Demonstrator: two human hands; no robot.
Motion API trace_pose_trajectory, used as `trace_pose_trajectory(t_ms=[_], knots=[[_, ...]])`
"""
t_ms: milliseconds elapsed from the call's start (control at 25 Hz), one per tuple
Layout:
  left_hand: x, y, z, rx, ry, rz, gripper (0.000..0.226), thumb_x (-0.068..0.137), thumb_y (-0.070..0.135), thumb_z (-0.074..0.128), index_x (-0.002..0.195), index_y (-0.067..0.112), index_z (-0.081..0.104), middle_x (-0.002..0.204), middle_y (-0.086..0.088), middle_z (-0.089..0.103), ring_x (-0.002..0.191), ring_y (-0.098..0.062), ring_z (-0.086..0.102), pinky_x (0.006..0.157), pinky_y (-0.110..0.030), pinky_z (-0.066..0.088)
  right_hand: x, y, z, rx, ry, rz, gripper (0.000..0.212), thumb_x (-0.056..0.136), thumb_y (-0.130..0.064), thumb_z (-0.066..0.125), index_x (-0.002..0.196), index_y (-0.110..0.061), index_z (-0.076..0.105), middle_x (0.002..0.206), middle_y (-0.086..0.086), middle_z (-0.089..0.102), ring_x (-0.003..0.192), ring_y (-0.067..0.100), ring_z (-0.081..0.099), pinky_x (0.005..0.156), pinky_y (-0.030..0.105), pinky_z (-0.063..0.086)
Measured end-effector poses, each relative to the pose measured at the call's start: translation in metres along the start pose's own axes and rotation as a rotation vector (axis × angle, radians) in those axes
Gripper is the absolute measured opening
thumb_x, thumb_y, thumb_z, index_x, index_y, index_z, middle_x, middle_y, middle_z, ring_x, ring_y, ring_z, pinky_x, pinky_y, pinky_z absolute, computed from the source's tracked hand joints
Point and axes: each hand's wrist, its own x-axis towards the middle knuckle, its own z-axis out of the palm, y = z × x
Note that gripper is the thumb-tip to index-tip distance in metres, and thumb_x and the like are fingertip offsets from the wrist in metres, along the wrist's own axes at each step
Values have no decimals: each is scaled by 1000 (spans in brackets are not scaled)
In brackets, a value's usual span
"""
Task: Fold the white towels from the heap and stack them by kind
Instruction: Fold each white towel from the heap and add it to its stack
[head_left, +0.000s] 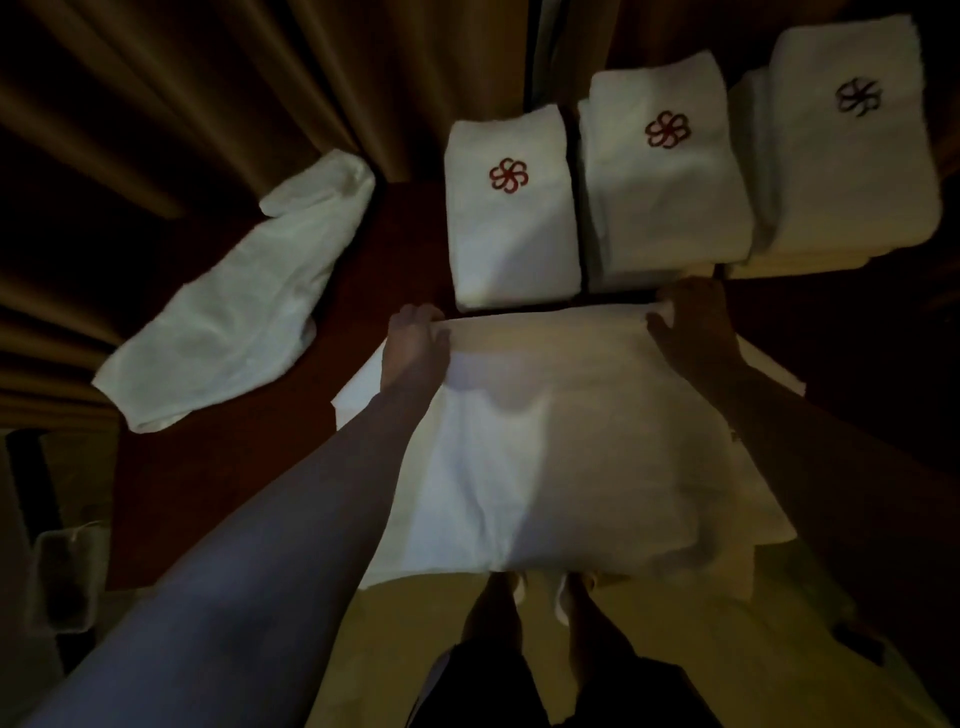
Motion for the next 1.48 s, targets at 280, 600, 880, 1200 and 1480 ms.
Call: trace_pose_trajectory(t_ms=[280,600,880,1200,1480], knots=[[-35,-5,56,251,-297,250,28,89,19,57,115,8,56,120,-14,48,109,-29,47,80,-41,51,-51,14,46,-7,15,-45,32,83,-20,53,103,4,62,109,27,57,108,42,48,90,50,47],[-47,18,83,457,-291,249,45,88,35,57,125,10,47,125,-16,47,108,-30,48,82,-39,50,-98,37,55,-51,-79,50,43,84,-28,47,114,2,57,112,30,57,103,48,56,83,53,52],[-61,94,125,370,-564,475,63,93,41,55,148,22,29,157,-11,19,142,-32,22,107,-46,39,-82,60,38,-85,-14,282,53,95,-36,49,136,-4,44,147,30,32,138,47,26,108,62,29],[-65,126,146,394,-527,272,57,91,41,58,139,19,36,150,-14,25,137,-34,26,99,-47,47,-55,117,-6,160,-217,276,50,88,-39,63,128,-11,53,136,12,46,128,29,40,105,38,34],[-67,162,169,351,-556,476,60,94,41,53,147,26,32,159,-8,17,145,-31,16,109,-47,37,-43,124,-23,258,-86,483,29,90,-28,56,113,-11,61,111,5,59,100,23,58,83,37,50]])
